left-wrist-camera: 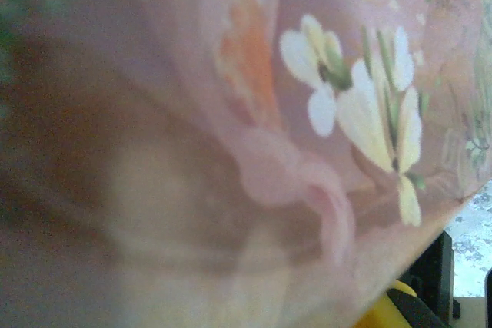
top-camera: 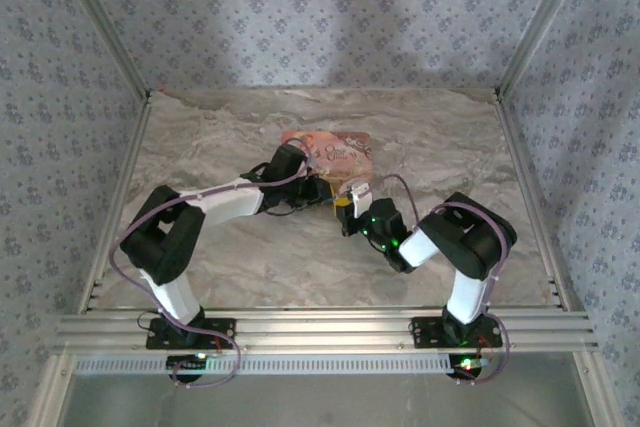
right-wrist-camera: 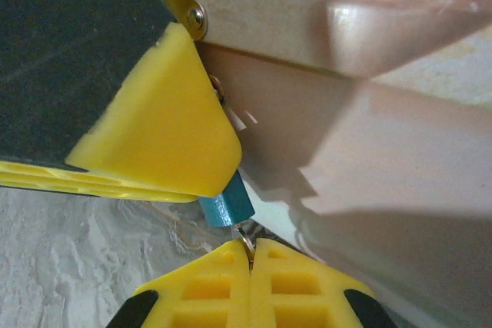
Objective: Unlock the padlock with the key
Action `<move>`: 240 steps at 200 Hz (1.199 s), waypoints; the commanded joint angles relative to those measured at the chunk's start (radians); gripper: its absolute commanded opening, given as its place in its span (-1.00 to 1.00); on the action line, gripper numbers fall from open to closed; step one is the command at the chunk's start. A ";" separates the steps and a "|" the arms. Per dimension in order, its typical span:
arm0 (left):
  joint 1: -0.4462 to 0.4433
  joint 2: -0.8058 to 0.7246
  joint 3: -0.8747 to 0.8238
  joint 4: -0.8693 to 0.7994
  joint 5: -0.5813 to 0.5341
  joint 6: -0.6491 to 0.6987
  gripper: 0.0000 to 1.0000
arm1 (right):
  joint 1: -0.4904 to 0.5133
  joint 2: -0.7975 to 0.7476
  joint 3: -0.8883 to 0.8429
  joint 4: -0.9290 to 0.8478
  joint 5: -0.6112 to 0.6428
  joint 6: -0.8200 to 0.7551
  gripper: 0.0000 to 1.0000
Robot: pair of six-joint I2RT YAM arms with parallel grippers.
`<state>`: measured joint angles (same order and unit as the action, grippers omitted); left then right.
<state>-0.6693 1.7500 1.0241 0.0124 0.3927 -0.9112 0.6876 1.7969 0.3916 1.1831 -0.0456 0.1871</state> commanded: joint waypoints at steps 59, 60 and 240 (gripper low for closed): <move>-0.028 -0.019 -0.046 0.057 0.064 0.019 -0.25 | 0.024 0.041 -0.004 0.063 0.066 0.076 -1.00; -0.028 -0.020 -0.047 0.057 0.063 0.020 -0.23 | 0.025 0.042 -0.004 0.063 0.066 0.076 -1.00; -0.007 -0.182 -0.466 0.638 -0.099 -0.323 0.19 | 0.044 -0.085 0.010 -0.165 -0.059 0.347 -1.00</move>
<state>-0.6636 1.5364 0.5835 0.4755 0.3313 -1.1492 0.7227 1.7500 0.3752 1.0859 -0.0673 0.4656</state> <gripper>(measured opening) 0.609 0.061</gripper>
